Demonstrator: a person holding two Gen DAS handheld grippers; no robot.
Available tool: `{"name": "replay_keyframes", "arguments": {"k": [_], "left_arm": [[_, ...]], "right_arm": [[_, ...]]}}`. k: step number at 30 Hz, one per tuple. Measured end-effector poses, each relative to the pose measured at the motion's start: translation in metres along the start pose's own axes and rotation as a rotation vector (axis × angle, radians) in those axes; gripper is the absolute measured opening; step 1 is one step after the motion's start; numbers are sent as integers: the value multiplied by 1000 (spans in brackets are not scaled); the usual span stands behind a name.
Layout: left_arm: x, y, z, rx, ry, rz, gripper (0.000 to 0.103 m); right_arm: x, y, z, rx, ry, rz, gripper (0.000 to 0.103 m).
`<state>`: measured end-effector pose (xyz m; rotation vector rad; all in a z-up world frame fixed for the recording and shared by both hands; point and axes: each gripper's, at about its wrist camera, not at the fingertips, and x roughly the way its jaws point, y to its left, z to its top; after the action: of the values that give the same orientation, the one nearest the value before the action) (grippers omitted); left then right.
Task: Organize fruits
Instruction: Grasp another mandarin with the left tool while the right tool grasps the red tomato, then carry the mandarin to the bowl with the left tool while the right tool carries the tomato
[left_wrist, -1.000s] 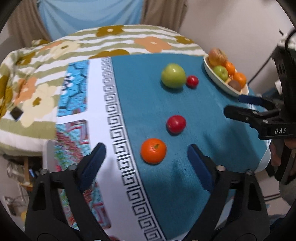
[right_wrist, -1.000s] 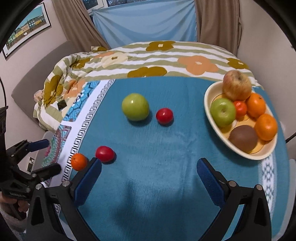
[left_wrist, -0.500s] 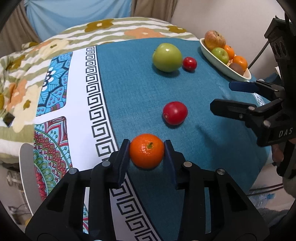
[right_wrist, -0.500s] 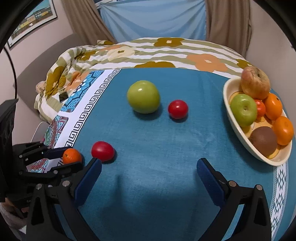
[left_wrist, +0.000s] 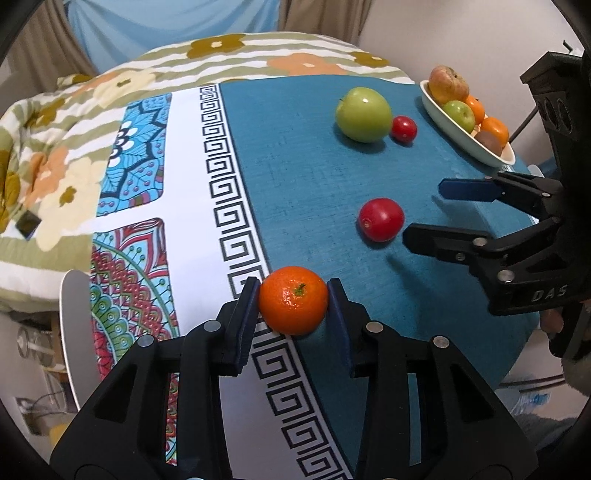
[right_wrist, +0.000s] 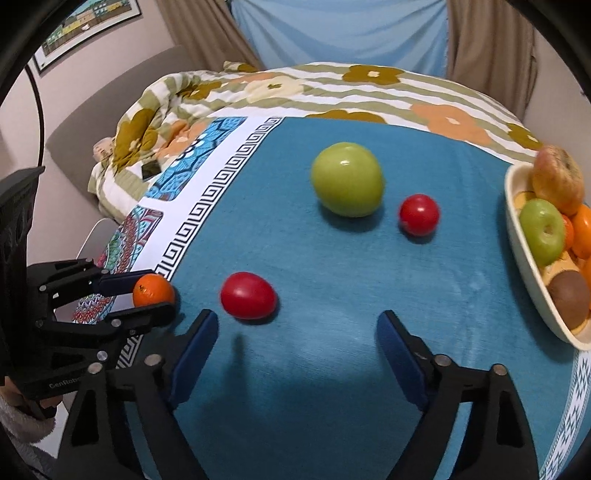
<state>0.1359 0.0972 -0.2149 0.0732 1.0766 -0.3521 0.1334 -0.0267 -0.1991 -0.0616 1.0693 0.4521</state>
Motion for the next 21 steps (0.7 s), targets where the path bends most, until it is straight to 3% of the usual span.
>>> {"name": "replay_keyframes", "arguments": {"k": [5,12,16,21], "left_arm": [[-2,5,-1,-18,2,11,41],[-3,8,-1,-32,3,16,41],[-4,9,-1,-36,1,24,41],[-12,11,2,-48,-15,36,41]], "right_arm": [[12,10,4,-40,20,22,64],[20,16,10,-70,21,27,52],[21,19,13,-86,21,47,33],[14,20,15,-84,9,47,33]]}}
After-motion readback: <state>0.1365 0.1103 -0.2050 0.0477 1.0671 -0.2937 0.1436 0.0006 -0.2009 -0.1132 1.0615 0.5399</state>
